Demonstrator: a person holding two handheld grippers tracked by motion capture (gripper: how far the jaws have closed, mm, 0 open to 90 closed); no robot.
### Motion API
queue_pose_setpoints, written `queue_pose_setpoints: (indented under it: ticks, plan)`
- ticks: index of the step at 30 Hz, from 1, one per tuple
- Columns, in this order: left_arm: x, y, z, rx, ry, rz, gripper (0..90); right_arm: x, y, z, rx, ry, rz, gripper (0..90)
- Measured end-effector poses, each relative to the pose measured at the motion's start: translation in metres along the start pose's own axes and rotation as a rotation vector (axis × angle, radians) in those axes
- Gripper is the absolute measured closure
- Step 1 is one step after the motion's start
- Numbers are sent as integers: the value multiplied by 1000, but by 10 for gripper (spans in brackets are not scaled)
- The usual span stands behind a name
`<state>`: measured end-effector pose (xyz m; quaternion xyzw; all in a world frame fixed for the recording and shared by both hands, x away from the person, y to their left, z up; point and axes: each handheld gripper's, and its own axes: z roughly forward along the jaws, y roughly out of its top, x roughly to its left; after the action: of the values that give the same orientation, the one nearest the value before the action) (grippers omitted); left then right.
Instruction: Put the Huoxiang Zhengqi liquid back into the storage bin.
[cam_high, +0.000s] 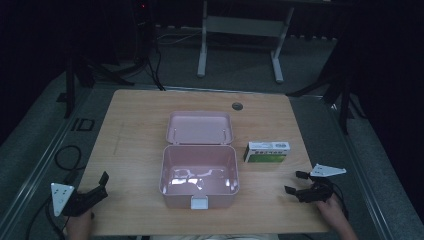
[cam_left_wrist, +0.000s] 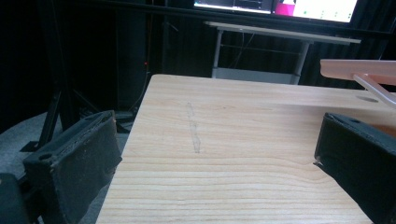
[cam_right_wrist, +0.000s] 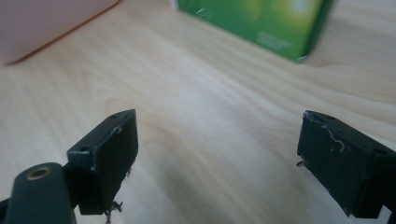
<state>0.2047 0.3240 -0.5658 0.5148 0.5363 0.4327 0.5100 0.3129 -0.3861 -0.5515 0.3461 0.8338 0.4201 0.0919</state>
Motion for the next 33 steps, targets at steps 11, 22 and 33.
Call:
queue_pose_setpoints:
  ticks: [11, 22, 33]
  plan:
    - [0, 0, 0, -2, -6, 6, 2, 6, 11, 5, 116, 117, -85, 116]
    - [0, 0, 0, -2, -9, 5, 2, 14, 34, 10, 266, 137, -208, 127]
    - [0, 0, 0, -2, -9, 7, 2, 24, 53, 24, 477, 150, -330, 116]
